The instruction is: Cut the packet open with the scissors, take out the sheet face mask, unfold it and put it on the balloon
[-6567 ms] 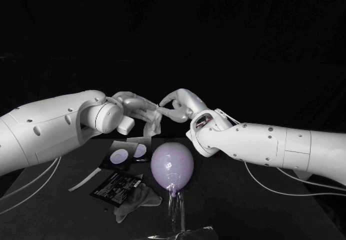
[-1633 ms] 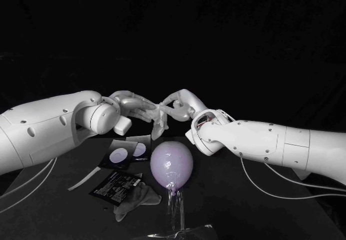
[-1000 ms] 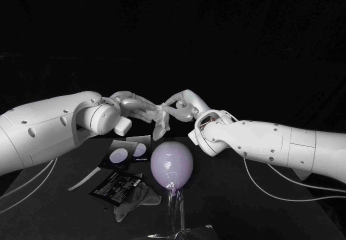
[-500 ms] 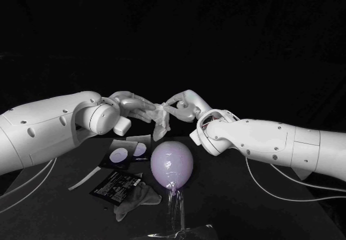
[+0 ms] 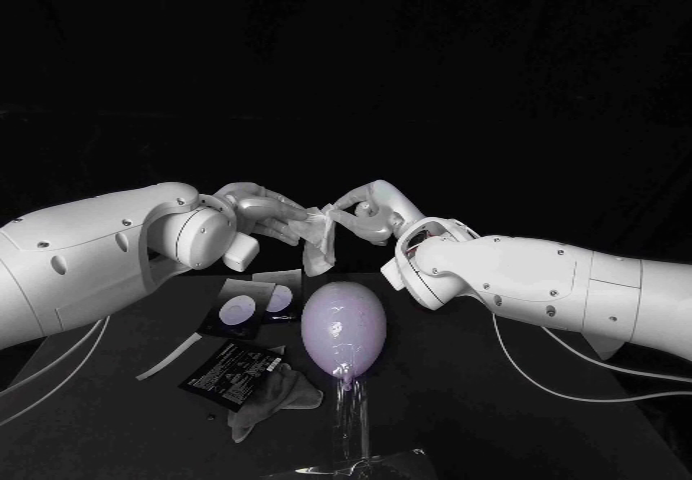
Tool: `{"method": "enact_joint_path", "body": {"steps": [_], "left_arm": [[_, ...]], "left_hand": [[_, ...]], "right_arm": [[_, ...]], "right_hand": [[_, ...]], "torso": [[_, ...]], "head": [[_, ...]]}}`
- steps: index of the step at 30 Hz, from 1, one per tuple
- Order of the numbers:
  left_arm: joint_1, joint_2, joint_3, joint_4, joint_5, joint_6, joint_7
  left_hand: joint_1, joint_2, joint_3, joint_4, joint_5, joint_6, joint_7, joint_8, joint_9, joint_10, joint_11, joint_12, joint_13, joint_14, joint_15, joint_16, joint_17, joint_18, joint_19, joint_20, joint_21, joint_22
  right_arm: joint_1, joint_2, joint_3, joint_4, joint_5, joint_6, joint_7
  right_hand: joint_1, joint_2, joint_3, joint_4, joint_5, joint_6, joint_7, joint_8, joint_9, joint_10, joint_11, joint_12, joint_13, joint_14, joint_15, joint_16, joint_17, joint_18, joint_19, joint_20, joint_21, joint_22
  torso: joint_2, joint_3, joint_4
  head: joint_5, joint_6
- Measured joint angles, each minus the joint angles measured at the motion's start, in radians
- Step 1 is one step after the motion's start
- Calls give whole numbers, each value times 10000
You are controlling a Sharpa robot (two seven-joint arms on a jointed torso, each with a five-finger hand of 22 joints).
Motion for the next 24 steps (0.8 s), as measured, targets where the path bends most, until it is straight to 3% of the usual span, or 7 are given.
{"method": "enact_joint_path", "body": {"steps": [13, 24], "left_arm": [[-2, -24, -4, 4, -1, 64, 17], [-36, -258, 6, 55, 88, 69, 59]], "left_hand": [[28, 27, 0, 0, 4, 90, -36, -73, -60, 0, 0, -12, -4, -14, -12, 0, 38, 1, 0, 0, 34, 3], [43, 41, 0, 0, -2, 139, -30, -125, -78, 0, -1, -36, 0, 8, -34, 0, 69, -1, 0, 0, 34, 16]], "right_arm": [[7, -27, 0, -44, 16, 172, -1], [11, -176, 0, -198, 18, -86, -11]], "right_hand": [[-53, 32, 349, -206, -6, 17, -50, -54, 0, -1, 2, -118, -19, 17, 53, -33, 7, -11, -15, 15, -4, 89], [-54, 32, 528, -386, 34, 138, -94, 37, 32, -17, 17, 56, -29, 2, 68, 1, 5, -18, 82, 29, 114, 246]], "torso": [[0, 0, -2], [0, 0, 0]], "head": [[9, 14], [3, 35]]}}
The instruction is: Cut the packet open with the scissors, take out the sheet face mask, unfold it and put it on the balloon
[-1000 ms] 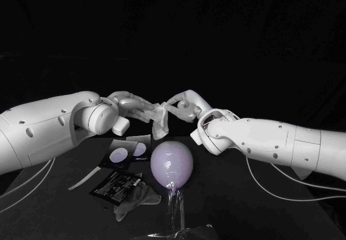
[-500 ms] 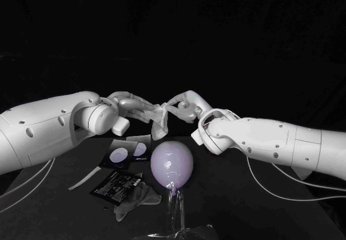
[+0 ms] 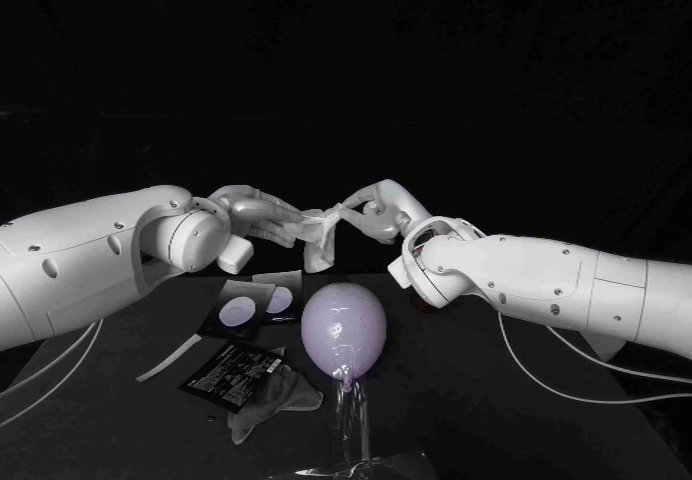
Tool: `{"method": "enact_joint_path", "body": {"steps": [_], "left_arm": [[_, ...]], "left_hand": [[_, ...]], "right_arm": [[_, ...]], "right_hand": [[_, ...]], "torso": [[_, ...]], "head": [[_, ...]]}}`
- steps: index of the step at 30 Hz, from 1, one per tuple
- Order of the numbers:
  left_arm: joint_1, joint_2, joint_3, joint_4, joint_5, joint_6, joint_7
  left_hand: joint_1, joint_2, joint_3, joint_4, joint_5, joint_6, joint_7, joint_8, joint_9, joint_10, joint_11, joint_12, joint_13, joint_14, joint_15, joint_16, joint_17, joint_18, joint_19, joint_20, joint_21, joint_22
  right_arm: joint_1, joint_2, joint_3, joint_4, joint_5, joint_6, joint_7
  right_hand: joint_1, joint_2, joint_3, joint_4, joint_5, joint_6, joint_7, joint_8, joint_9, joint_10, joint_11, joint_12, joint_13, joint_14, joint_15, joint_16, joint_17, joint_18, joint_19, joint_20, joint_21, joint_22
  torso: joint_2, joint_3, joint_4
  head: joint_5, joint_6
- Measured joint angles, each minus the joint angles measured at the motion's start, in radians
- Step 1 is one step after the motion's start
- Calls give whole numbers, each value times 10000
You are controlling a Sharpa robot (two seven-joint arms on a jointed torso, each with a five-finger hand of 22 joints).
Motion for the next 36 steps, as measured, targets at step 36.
{"method": "enact_joint_path", "body": {"steps": [36], "left_arm": [[-60, 111, 49, -424, 1376, -1068, 1159]], "left_hand": [[1, 0, 32, 32, 3, 84, 14, -66, -33, 36, -36, -78, 7, 53, 29, -38, 50, 109, 0, 0, 46, 28]], "right_arm": [[101, -276, 23, -205, 109, -384, -139]], "right_hand": [[-146, -228, 274, -167, 10, 48, 22, 120, 9, 39, -39, 219, -6, 27, -26, 0, 1, -12, 70, -71, 86, 146]], "torso": [[-12, 7, -3]], "head": [[-35, -30]]}}
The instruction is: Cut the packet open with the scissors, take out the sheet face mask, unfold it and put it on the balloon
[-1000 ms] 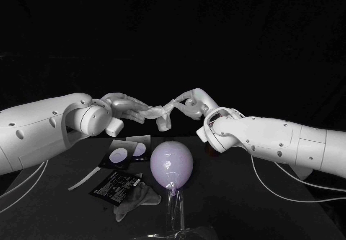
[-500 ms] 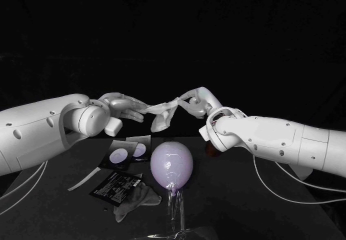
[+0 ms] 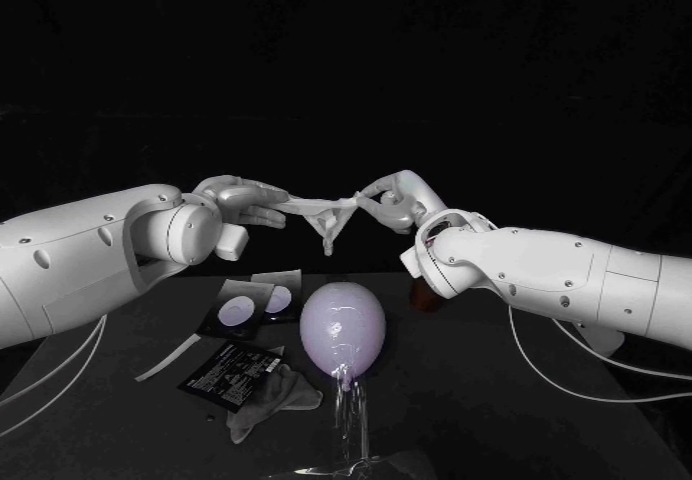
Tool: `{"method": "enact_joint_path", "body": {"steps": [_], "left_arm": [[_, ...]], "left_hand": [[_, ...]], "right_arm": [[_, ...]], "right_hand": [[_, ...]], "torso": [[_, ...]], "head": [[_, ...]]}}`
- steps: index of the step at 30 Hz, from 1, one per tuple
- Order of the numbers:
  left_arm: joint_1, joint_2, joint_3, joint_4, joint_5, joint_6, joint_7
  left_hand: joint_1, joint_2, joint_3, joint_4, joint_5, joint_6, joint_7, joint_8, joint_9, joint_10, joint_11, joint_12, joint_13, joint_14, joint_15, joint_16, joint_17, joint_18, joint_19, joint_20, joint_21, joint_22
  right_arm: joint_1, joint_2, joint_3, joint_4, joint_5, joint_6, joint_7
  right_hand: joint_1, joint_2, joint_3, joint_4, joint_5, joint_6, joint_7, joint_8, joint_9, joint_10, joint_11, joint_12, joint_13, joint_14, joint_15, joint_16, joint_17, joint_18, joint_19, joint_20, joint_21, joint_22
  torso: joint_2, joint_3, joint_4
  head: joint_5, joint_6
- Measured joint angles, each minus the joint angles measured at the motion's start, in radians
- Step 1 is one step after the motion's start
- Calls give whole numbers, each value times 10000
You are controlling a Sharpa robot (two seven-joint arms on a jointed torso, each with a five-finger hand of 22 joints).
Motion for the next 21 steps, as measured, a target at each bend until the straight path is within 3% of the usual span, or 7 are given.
{"method": "enact_joint_path", "body": {"steps": [8, 21], "left_arm": [[13, 371, 95, -274, 312, -367, 362], [180, 741, 239, -734, 407, -772, 529]], "left_hand": [[-1, 0, 62, -58, -23, -2, 0, 0, 0, 18, -18, -11, -3, 9, 11, -43, 25, -1, 0, 0, 40, 14], [45, -59, 132, -78, 8, 37, 40, -66, -7, 29, -29, -37, -7, 2, 7, -43, 40, -6, 38, -38, 86, 41]], "right_arm": [[300, 213, 2, -384, -449, 214, -194], [945, 496, 15, -1008, -1316, 343, -404]], "right_hand": [[-13, -13, 15, -15, -1, 1, -3, 0, 1, 0, 1, -2, 5, -2, 2, -7, -8, -2, -1, 0, -1, 12], [-62, -62, 40, -40, -7, 33, -41, -9, 57, -2, 1, 42, 6, -6, 5, -3, -1, -3, 71, 1, 39, 72]], "torso": [[-6, -1, -1], [5, -8, 2]], "head": [[20, 35], [-4, 133]]}}
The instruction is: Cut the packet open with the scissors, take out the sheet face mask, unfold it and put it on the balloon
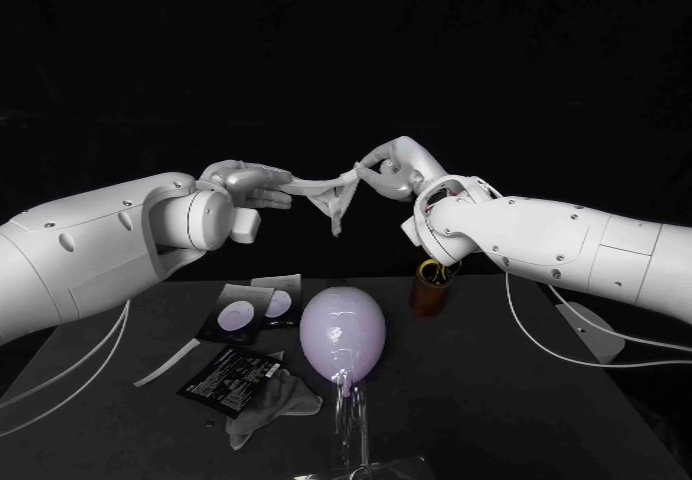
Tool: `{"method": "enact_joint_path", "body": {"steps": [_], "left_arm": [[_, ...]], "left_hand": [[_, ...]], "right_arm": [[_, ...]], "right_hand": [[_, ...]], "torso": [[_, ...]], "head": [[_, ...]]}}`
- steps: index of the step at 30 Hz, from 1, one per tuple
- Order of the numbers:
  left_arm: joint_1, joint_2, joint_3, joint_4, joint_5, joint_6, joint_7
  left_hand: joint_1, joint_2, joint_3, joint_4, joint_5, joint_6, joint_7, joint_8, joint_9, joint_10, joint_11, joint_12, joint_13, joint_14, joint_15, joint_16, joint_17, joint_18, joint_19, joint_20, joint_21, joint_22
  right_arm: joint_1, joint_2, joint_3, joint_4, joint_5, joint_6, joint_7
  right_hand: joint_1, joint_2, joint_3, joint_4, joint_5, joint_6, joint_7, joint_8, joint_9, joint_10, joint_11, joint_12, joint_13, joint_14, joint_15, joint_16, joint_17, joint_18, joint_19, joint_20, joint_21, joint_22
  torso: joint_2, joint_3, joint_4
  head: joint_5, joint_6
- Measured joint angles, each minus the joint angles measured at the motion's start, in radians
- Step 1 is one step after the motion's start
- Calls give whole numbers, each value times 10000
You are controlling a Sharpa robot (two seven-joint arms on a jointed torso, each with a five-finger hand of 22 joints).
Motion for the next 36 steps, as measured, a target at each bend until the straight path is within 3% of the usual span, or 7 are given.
{"method": "enact_joint_path", "body": {"steps": [6, 12, 16, 21, 25, 30, 36], "left_arm": [[146, 106, 160, -96, -41, -175, 8], [307, 165, 200, -213, -140, -300, 2], [368, 175, 8, -279, -214, -343, -16], [174, 123, 38, -135, -283, -385, -39], [151, 127, -109, -63, -335, -407, -59], [110, 123, -80, -10, -391, -469, -52], [-7, -61, -74, 60, -434, -497, -44]], "left_hand": [[-14, -14, 8, -8, 0, 4, 5, -40, -1, 0, 0, -1, -3, 11, -38, -40, 17, -3, -38, -37, 0, 18], [-28, -28, 8, -9, -1, 62, -15, -78, -29, 1, -1, -2, -4, 11, -37, -40, 29, -7, -38, -37, 43, 29], [-53, -53, 10, -7, -1, 74, -4, -87, -29, 8, 5, -2, -5, 11, -37, -40, 45, -10, -38, -37, 77, 43], [-96, -96, 97, -7, -6, 110, -41, -114, -28, 95, -20, -31, -10, 46, -69, -77, 65, -13, -38, -37, 99, 54], [-96, -96, 98, -6, -10, 113, -38, -116, -28, 95, -21, -33, -10, 48, -67, -77, 85, -14, -38, -36, 99, 68], [-96, -96, 126, -32, -29, 132, -19, -139, -29, 96, -21, -48, -5, 60, -54, -77, 100, -17, -38, -36, 138, 82], [-96, -96, 126, -32, -8, 146, -4, -167, -29, 97, -22, -51, -1, 61, -52, -117, 113, -18, -38, -36, 146, 83]], "right_arm": [[146, 123, 27, -204, -371, 1, -41], [250, 205, 47, -304, -622, -3, -72], [288, 318, -45, -404, -705, 4, -93], [168, 301, -50, -237, -725, 17, -104], [144, 342, -135, -214, -711, 37, -117], [58, 324, -103, -58, -684, 44, -119], [-40, 134, -117, 187, -589, 49, -120]], "right_hand": [[1, 0, 28, -28, -3, 1, 0, 17, 1, 0, 0, -1, -4, -1, 1, 3, 3, -1, 0, 0, 74, 27], [0, 0, 47, -36, -23, 28, 25, 18, 2, -4, -3, -2, -8, -2, 2, 3, 2, -2, 23, -23, 75, 53], [0, 0, 127, -41, -44, 38, 18, 17, 2, -36, -34, 37, -7, -2, 2, -3, 2, -8, 36, -37, 75, 84], [0, 0, 152, -42, 1, 40, 15, 18, 2, -36, -34, 37, -2, -25, -19, -5, -6, -10, 41, -31, 111, 120], [-1, -1, 168, -58, 5, 41, 13, 18, 2, -36, -34, 37, -1, -36, -36, -17, -6, -10, 106, -33, 111, 143], [-2, -2, 237, -43, 4, 41, 7, 18, 2, -36, -33, 37, 1, -6, -67, -4, -5, -11, 107, -33, 111, 143], [-43, -42, 280, -84, 3, 41, 4, 18, 3, -36, -33, 36, -1, -1, -72, 3, -3, -28, 106, -33, 117, 143]], "torso": [[15, 0, 0], [14, -6, 4], [9, -6, -2], [5, -17, 3], [-5, -23, 0], [20, -35, 3], [34, -41, 10]], "head": [[-46, 40], [-25, 80], [6, 133], [-48, 81], [-34, 112], [-19, 26], [-26, 89]]}}
